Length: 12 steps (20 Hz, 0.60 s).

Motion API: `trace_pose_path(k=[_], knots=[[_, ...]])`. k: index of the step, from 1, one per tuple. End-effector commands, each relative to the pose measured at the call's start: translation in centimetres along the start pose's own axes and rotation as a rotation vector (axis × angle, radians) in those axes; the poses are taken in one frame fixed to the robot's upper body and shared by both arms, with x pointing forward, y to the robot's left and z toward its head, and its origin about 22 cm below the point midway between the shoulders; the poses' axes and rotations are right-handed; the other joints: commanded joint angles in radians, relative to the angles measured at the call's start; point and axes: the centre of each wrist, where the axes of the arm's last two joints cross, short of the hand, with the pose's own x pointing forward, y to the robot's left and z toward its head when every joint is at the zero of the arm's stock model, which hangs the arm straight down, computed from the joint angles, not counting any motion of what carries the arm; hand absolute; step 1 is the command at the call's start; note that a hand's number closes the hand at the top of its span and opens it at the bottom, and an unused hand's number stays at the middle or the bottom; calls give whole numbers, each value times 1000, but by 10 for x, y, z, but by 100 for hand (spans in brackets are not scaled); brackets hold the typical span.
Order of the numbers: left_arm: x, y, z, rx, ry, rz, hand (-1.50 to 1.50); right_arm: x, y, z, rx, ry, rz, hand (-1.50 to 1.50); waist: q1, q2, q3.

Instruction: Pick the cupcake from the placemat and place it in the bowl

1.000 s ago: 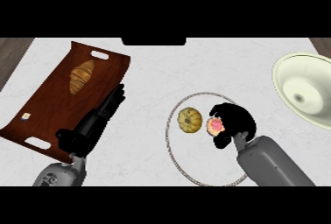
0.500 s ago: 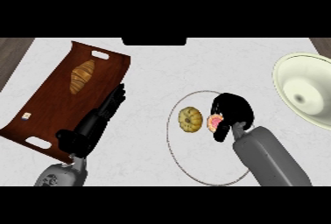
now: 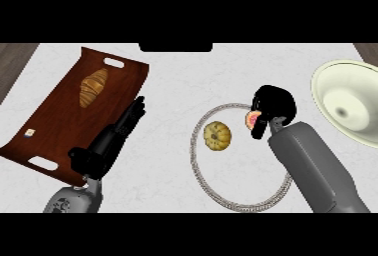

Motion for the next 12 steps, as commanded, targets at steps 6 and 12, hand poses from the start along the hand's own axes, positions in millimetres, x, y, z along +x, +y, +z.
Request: trace_pose_path(k=[6, 12], knots=[[11, 6, 1, 27, 6, -9, 0, 2, -64, 31, -449, 45, -78, 150, -25, -12, 0], [8, 7, 10, 23, 3, 2, 0, 1, -121, 40, -653, 53, -353, 150, -4, -4, 1]])
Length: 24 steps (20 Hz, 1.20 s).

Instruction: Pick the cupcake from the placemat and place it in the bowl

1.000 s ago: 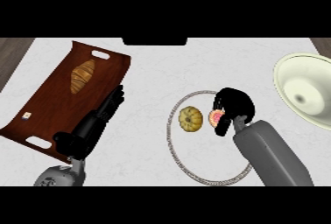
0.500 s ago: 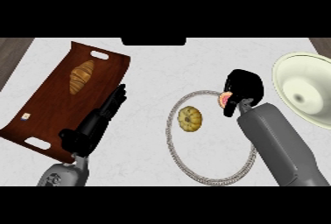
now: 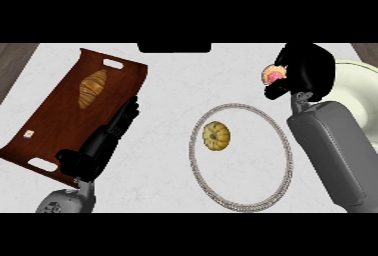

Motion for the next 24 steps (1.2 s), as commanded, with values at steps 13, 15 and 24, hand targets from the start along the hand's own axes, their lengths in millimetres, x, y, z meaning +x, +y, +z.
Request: trace_pose_path(k=[13, 15, 24], knots=[[-8, 3, -5, -10, -2, 3, 0, -94, -49, -57, -261, 182, 72, 150, 6, 7, 0], [-2, 0, -16, -18, 8, 13, 0, -117, -35, -71, -305, 183, 88, 150, 12, 11, 0], [4, 4, -10, -25, -2, 2, 0, -183, -16, -91, 67, 343, 48, 150, 19, 12, 1]])
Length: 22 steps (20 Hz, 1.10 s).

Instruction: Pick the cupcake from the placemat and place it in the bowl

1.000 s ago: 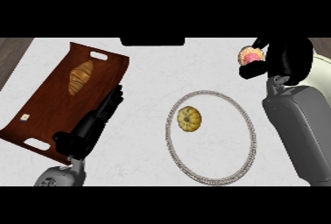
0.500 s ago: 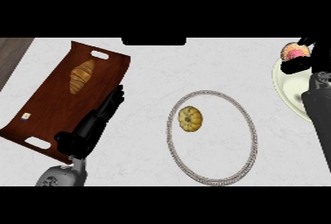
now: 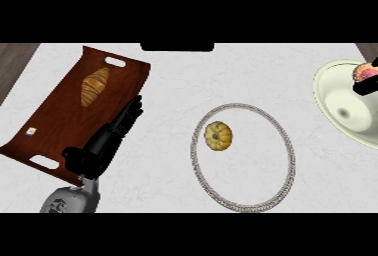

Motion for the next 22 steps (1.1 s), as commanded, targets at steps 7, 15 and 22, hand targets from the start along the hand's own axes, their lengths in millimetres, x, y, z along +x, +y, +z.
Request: trace_pose_path(k=[7, 15, 22], knots=[[-3, -10, -2, -16, -1, 0, 0, -48, 23, -30, 257, -20, -198, -150, 9, 3, 1], [5, -18, -4, -5, -14, -1, 0, -83, -5, -48, 2, 33, -424, -150, -1, 1, 2], [3, 4, -1, 21, 1, -17, 0, -105, -19, -51, -107, 202, -640, -150, -16, -5, 0]])
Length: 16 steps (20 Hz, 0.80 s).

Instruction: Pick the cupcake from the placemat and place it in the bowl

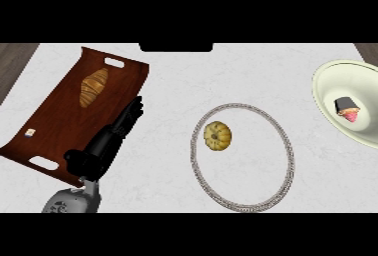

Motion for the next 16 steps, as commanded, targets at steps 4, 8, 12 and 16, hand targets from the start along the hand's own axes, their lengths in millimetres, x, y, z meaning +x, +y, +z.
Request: trace_pose_path(k=[4, 8, 12, 16], knots=[[-11, -1, 5, 9, -7, 4, 0, -59, -64, -10, -124, 94, -149, -150, -18, -3, -1], [14, 8, -1, 30, 7, -5, 0, -103, -103, 1, -169, 98, -169, -150, -31, -8, -1], [-14, -7, 1, 25, 9, 19, 0, -148, -134, 21, -192, 86, -238, -150, -32, -5, -1], [4, -2, -11, 7, 9, 24, 0, -179, -184, 25, -163, 86, -259, -150, -18, -2, 0]])
